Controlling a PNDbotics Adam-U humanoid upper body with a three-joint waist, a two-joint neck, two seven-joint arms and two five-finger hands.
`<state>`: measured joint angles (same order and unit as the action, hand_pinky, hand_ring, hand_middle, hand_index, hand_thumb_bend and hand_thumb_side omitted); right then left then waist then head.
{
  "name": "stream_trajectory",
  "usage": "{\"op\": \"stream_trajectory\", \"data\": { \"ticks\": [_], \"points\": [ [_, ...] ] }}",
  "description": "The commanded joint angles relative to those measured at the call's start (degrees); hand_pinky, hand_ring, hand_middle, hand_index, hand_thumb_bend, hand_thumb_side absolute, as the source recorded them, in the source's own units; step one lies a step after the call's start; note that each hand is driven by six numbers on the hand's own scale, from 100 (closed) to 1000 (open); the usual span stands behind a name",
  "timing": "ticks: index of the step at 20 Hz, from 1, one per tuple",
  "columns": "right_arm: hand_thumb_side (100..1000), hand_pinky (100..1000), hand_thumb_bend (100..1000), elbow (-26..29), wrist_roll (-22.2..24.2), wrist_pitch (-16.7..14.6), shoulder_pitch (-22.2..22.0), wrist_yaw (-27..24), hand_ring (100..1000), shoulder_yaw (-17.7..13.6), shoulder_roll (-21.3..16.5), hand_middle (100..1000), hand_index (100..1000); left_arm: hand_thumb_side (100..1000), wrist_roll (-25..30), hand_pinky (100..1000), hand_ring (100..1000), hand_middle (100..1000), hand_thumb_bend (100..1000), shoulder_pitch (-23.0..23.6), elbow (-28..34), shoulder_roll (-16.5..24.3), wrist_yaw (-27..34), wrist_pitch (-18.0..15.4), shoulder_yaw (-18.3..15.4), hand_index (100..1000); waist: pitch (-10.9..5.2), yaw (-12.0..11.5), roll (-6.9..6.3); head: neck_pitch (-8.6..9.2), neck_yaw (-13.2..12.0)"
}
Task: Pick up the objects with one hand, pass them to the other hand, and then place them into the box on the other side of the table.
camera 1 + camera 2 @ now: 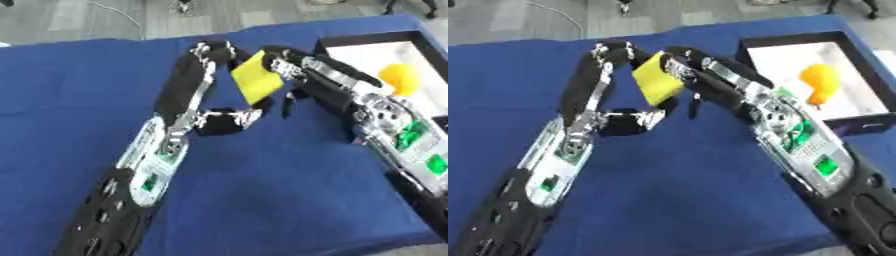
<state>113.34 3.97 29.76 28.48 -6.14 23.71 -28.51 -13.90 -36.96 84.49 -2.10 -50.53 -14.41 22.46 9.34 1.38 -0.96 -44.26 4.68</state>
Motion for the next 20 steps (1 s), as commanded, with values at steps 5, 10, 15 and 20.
{"op": "stream_trajectory", "data": {
  "ticks": [5,10,15,20],
  "points": [
    [630,370,100,0.7,0.2,1.8,0.5,0.9,1000,-0.3,-1.1,555,1000,175,0.2,729,523,348,333,-1.3,0.5,-0.1,-0.4,0.0,-0.3,593,-0.78,0.0,0.95,0.15,0.0],
    [579,345,100,0.0,-1.1,2.6,0.4,1.2,1000,-0.4,-1.0,499,1000,177,0.1,729,523,348,330,-1.3,0.7,-0.1,-0.6,0.0,-0.2,593,-0.8,0.0,0.93,0.15,0.0],
    [386,279,100,-0.4,-5.0,3.7,0.3,1.1,982,-0.8,-0.9,364,1000,183,0.0,730,527,355,329,-1.3,1.2,-0.1,-1.1,-0.1,-0.3,601,-0.83,0.0,0.95,0.15,0.0],
    [262,225,100,-0.1,-9.9,4.7,0.2,0.0,935,-1.1,-0.6,258,845,194,-0.3,733,538,380,347,-1.1,1.9,-0.1,-1.3,-0.1,-0.6,624,-0.73,0.0,1.0,0.15,0.0]
  ]
}}
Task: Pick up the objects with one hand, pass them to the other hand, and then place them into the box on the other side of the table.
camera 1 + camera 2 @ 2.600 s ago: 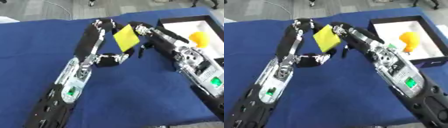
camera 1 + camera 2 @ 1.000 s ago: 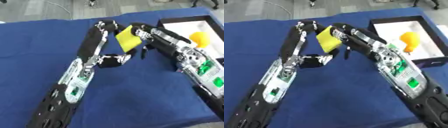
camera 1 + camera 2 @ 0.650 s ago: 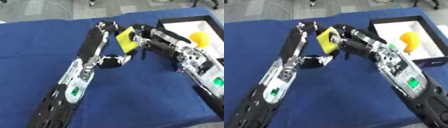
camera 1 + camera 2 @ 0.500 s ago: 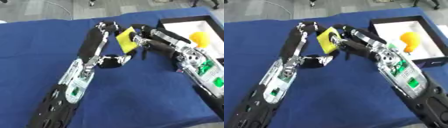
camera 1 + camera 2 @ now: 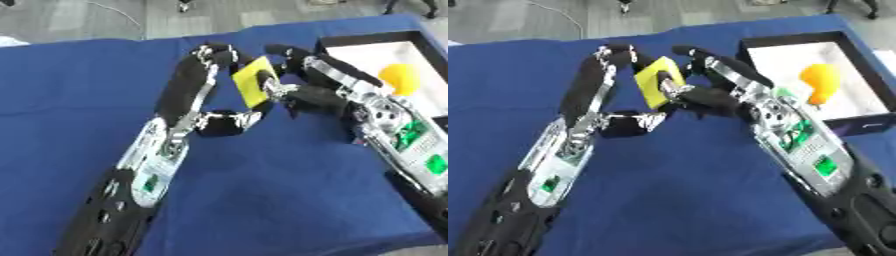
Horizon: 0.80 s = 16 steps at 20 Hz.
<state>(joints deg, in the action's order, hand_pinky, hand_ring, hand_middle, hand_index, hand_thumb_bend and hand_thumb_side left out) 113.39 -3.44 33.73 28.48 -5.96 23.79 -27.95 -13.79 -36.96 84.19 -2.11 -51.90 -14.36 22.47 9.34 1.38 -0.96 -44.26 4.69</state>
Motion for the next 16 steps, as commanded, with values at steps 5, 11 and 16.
{"op": "stream_trajectory", "data": {
  "ticks": [5,11,16],
  "points": [
    [258,207,100,0.4,-6.6,1.2,0.1,-1.9,920,-1.4,-0.9,236,817,255,-0.8,738,555,412,441,-0.9,2.9,0.0,0.0,-0.2,-0.8,654,-0.64,0.0,1.09,0.15,0.0],
    [265,191,100,1.1,-9.8,1.4,-0.1,-3.7,905,-1.6,-0.8,210,794,368,-1.5,752,585,454,680,-0.7,3.8,0.0,-0.8,-0.4,-1.2,691,-0.62,0.1,1.17,0.15,0.0],
    [273,186,100,1.2,-11.3,1.0,-0.2,-4.9,901,-1.8,-0.6,202,786,386,-1.9,761,600,472,762,-0.5,4.0,-0.1,-1.3,-0.4,-1.5,712,-0.57,0.1,1.22,0.15,0.0]
  ]
}}
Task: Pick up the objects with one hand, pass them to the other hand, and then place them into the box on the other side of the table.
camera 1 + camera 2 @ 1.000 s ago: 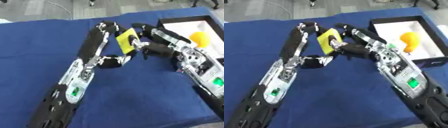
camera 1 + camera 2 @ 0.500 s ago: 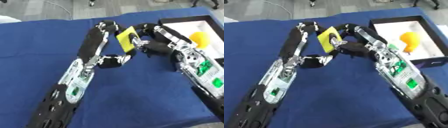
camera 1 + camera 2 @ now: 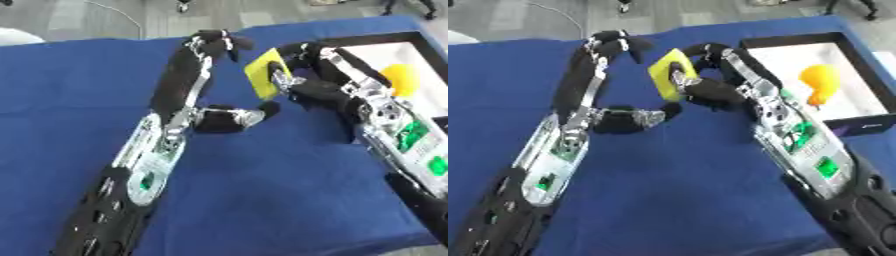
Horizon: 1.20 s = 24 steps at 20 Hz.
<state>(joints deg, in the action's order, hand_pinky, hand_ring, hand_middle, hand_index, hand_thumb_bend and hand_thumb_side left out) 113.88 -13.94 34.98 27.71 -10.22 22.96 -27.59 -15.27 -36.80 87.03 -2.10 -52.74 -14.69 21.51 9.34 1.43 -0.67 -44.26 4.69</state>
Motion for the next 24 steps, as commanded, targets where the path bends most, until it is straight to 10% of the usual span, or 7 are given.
{"op": "stream_trajectory", "data": {
  "ticks": [1,10,24],
  "points": [
    [276,185,100,0.7,-1.1,-0.4,0.6,-0.8,901,-1.1,-1.0,201,786,389,-0.5,763,604,478,778,-0.7,1.1,-0.1,-0.6,0.0,-0.7,719,-0.56,0.1,0.94,0.15,0.0],
    [382,185,100,0.7,-2.3,-4.2,0.3,-0.5,901,-3.3,-0.9,202,786,404,-1.5,796,675,548,960,0.2,0.3,0.0,-2.5,1.6,-2.7,806,-0.65,0.4,1.03,0.15,0.1],
    [438,206,100,-4.3,-12.4,-8.3,-6.5,5.7,920,-18.1,-11.2,238,829,418,-4.2,783,636,494,943,10.7,4.0,8.8,-0.2,6.6,-8.0,763,-0.16,-0.4,-0.85,0.15,5.2]
  ]
}}
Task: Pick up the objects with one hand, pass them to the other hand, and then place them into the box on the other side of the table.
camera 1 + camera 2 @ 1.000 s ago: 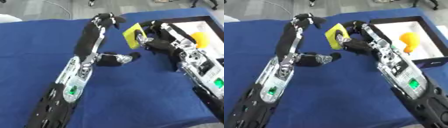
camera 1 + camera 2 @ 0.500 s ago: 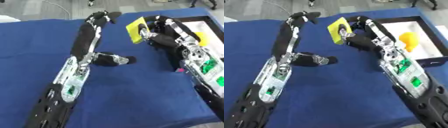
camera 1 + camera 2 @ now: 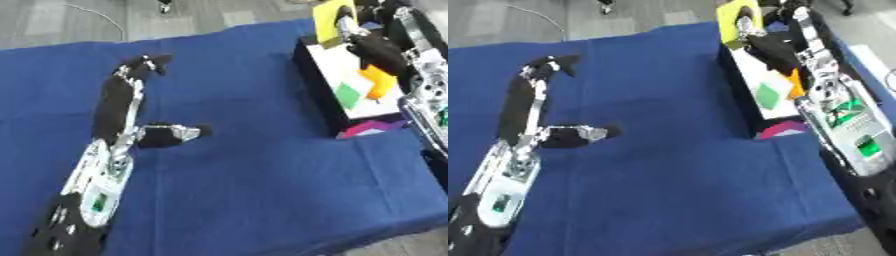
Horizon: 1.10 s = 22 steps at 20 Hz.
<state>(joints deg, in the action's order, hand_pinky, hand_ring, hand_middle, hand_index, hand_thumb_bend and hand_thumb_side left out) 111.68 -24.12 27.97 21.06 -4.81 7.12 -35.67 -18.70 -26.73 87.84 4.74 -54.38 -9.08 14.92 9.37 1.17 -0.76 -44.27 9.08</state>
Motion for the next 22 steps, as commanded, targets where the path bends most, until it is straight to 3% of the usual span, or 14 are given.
{"op": "stream_trajectory", "data": {
  "ticks": [1,5,9,15,17,18,19,21,22],
  "points": [
    [435,206,100,-4.2,-3.2,-2.1,0.0,0.0,920,-2.7,-3.8,241,832,422,-1.5,781,632,491,944,1.9,4.6,2.5,2.4,1.6,-2.4,761,-0.12,-0.3,-0.97,0.15,0.8],
    [416,200,100,-12.8,-6.1,-4.9,-0.3,-0.8,912,-3.5,-5.8,249,849,440,-5.1,775,624,487,951,6.5,10.7,3.9,6.4,4.2,-6.4,754,0.07,-1.0,-1.56,0.15,0.8],
    [339,205,100,-21.1,-7.9,-6.7,-0.2,-1.3,925,-3.2,-6.7,301,892,452,-8.8,774,622,491,949,8.5,15.9,4.6,10.0,6.6,-10.4,751,0.0,-1.8,-1.87,0.15,0.5],
    [241,239,100,-30.0,-6.5,-7.1,0.2,0.4,949,-1.5,-7.3,381,952,461,-10.3,773,621,494,942,9.0,19.7,4.8,11.6,8.2,-12.4,750,-0.1,-2.6,-1.92,0.15,0.7],
    [373,285,100,-31.9,-5.5,-6.2,0.3,2.9,968,-1.1,-7.4,460,1000,462,-10.4,773,621,495,942,9.0,20.2,4.6,11.7,8.3,-12.5,751,-0.1,-2.9,-1.9,0.15,0.9],
    [484,340,100,-32.7,-5.0,-5.5,0.3,5.3,985,-1.0,-7.5,533,1000,465,-10.4,773,621,495,942,9.0,20.4,4.6,11.8,8.3,-12.6,751,-0.1,-3.0,-1.87,0.15,1.0],
    [603,451,100,-33.2,-4.3,-4.5,0.4,8.3,1000,-1.0,-7.7,695,1000,466,-10.4,773,621,496,942,9.1,20.6,4.7,11.7,8.3,-12.7,752,-0.09,-3.0,-1.84,0.15,1.0],
    [711,563,100,-33.5,-2.0,-2.3,0.4,15.3,1000,-1.4,-7.8,843,1000,468,-10.3,774,622,496,942,9.2,20.8,4.7,11.5,8.5,-12.9,752,-0.08,-3.1,-1.78,0.15,1.0],
    [730,585,100,-33.2,-0.7,-1.4,0.5,18.7,1000,-1.9,-7.8,875,1000,468,-10.3,774,622,496,942,9.2,20.9,4.7,11.4,8.6,-12.9,752,-0.08,-3.1,-1.74,0.15,1.0]
  ]
}}
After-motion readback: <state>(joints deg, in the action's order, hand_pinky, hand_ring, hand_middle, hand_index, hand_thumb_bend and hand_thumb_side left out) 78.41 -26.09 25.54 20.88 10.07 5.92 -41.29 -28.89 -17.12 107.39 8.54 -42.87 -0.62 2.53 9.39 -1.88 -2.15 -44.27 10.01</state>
